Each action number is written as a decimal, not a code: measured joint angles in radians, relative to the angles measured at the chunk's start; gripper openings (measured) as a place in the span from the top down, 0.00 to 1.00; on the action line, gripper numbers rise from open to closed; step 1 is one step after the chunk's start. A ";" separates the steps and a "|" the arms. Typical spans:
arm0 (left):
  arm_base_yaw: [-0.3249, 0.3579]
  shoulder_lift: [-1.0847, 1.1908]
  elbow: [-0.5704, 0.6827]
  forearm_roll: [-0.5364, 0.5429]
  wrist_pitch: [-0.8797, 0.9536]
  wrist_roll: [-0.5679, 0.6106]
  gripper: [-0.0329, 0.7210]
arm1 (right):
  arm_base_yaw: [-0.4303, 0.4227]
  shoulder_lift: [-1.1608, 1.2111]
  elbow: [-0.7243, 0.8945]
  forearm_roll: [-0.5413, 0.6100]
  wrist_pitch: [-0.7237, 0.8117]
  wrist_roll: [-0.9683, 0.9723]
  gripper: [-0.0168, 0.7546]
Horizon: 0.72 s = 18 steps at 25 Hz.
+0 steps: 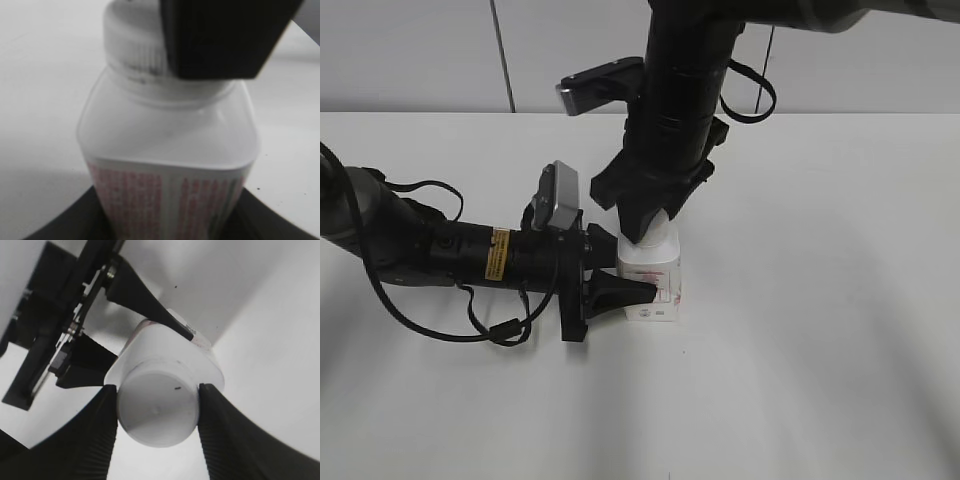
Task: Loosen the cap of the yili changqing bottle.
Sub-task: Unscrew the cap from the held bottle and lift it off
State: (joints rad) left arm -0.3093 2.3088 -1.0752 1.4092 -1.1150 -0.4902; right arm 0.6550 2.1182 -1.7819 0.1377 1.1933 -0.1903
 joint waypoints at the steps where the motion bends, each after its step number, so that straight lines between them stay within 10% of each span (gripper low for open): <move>1: 0.000 0.000 0.000 0.000 0.000 0.000 0.51 | 0.000 0.000 0.000 0.000 0.000 -0.078 0.47; 18: 0.000 0.000 0.000 0.001 0.000 0.001 0.51 | -0.001 0.000 -0.003 0.019 -0.005 -0.838 0.47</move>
State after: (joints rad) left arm -0.3093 2.3088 -1.0752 1.4101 -1.1147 -0.4891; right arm 0.6540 2.1182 -1.7848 0.1572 1.1884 -1.0280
